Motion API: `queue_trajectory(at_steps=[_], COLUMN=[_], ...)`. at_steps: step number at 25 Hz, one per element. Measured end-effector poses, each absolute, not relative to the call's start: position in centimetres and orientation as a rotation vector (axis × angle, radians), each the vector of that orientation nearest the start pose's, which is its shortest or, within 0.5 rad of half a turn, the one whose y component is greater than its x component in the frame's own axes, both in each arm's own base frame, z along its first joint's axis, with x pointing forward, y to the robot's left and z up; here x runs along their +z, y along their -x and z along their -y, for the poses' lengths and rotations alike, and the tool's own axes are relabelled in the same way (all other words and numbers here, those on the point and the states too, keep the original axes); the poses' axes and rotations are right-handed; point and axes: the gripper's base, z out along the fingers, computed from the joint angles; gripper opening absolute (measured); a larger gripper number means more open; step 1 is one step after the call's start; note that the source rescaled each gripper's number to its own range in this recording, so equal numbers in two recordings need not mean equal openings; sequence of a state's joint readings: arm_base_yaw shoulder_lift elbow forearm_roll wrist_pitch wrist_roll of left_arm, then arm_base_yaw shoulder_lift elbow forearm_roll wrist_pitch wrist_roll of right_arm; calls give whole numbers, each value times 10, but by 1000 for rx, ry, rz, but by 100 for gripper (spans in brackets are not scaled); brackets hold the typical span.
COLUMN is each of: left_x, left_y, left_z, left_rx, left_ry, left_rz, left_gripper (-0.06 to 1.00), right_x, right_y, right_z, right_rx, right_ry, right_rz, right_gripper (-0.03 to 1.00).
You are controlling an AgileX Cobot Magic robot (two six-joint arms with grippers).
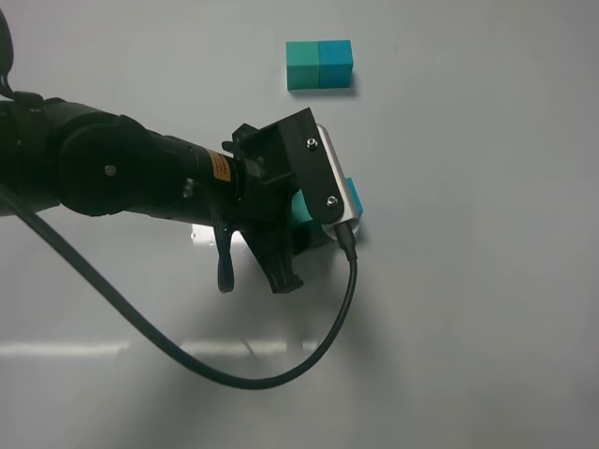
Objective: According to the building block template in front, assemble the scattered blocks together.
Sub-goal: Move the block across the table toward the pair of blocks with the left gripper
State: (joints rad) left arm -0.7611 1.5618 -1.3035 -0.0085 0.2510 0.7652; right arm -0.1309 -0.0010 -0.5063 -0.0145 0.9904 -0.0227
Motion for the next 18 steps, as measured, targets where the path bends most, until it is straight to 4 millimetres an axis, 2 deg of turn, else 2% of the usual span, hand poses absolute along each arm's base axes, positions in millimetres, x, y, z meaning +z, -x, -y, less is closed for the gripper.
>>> queue_trajectory(at_steps=[1, 9, 18], left_x=[347, 349, 372], left_y=[-268, -268, -265], left_z=[255, 256, 261], left_rx=[-4, 1, 10], left_ry=[-1373, -1369, -1373], left_rz=[-1445, -1430, -1375], left_gripper=[0, 0, 0], right_x=[285, 285, 285], right_y=[3, 3, 3], right_z=[1, 1, 1], right_rx=[-118, -118, -116], right_ry=[-107, -107, -110], right_rz=[-1966, -1966, -1965], right_gripper=[17, 17, 17])
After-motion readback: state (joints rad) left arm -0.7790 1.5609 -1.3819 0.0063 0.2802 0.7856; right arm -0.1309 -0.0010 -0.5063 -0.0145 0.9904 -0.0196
